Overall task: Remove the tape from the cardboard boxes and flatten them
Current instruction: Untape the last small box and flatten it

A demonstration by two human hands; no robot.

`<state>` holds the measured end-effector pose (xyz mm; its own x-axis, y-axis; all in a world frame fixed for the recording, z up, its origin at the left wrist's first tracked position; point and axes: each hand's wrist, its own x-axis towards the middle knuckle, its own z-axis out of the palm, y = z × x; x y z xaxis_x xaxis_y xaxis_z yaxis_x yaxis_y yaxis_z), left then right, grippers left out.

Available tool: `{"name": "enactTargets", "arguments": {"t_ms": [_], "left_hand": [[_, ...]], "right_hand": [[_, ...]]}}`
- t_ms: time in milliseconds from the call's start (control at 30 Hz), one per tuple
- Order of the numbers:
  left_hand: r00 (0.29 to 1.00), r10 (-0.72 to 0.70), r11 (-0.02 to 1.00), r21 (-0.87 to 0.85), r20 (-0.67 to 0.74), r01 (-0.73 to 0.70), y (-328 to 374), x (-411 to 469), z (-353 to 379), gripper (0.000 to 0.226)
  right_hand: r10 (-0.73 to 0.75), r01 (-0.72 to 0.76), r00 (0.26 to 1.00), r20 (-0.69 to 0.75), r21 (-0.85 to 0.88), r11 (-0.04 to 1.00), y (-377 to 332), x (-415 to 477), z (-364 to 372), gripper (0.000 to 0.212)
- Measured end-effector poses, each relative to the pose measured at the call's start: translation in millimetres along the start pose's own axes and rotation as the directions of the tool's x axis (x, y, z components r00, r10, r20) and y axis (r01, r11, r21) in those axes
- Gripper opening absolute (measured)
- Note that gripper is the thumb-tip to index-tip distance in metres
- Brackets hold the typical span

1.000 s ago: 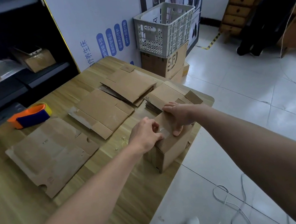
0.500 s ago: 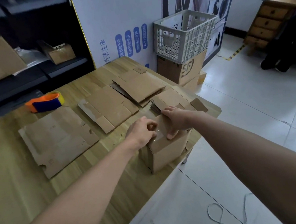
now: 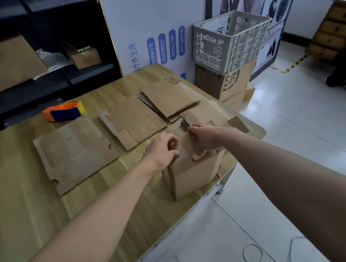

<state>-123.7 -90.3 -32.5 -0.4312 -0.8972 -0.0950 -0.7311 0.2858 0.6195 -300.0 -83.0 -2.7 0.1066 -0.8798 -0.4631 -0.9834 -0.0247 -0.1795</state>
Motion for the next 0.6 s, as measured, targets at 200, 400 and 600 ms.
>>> {"name": "enactTargets", "arguments": {"t_ms": [200,400,600], "left_hand": [[0.996,-0.052,0.997,0.059,-0.077,0.056,-11.9,-11.2,-10.5,0.025],[0.99,-0.084,0.995,0.039,-0.111,0.089,-12.0,-20.6,-10.2,0.012],[0.986,-0.095,0.995,-0.002,-0.135,0.095,-16.1,-21.3,-9.4,0.012]], "right_hand": [[0.005,-0.005,1.0,0.001,0.06,0.998,2.5,-1.0,0.3,0.104],[0.032,-0.032,0.999,0.004,0.088,0.996,2.4,2.3,2.0,0.105],[0.045,-0.045,0.999,0.008,0.09,0.995,3.4,4.6,2.3,0.106]]}}
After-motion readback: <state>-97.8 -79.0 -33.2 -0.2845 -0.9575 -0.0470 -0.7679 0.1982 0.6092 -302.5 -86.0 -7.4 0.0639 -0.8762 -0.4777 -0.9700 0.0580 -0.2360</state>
